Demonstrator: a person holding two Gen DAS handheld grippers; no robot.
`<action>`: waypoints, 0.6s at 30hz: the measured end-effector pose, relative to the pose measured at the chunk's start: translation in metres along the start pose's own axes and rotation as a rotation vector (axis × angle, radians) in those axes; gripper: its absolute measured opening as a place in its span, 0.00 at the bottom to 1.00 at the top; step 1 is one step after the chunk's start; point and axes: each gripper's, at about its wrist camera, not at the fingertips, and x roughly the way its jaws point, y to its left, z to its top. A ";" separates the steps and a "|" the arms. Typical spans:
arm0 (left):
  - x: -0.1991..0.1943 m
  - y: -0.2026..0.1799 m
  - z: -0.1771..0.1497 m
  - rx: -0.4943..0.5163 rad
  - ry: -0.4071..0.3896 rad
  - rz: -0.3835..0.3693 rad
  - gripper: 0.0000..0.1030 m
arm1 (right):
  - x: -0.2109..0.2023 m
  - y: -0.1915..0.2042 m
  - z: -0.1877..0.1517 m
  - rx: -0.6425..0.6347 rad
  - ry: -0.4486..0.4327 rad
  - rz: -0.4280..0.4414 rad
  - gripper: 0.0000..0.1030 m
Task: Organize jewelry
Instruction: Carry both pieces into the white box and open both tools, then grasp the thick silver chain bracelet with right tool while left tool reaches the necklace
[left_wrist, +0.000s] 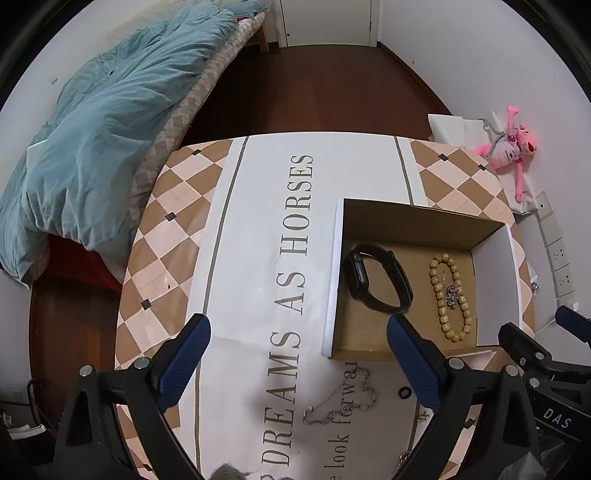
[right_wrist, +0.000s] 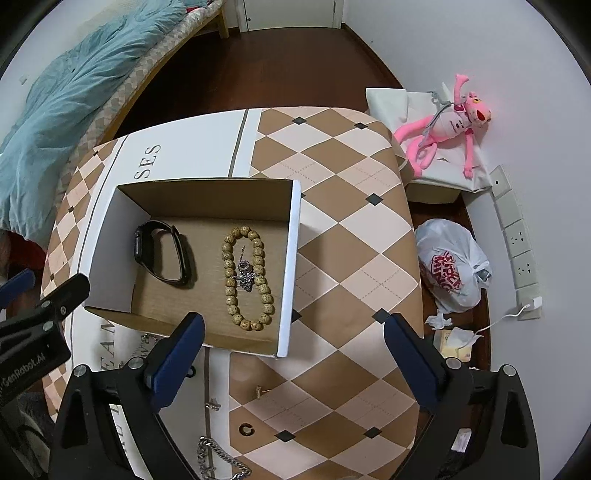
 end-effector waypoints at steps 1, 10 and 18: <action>-0.002 0.000 -0.001 0.000 -0.005 0.001 0.95 | -0.001 0.002 0.000 0.000 -0.003 -0.003 0.96; -0.028 0.003 -0.009 -0.005 -0.043 -0.013 0.95 | -0.024 0.007 -0.007 0.009 -0.041 -0.019 0.96; -0.066 0.009 -0.021 -0.011 -0.126 -0.017 0.95 | -0.063 0.014 -0.019 0.009 -0.113 -0.026 0.96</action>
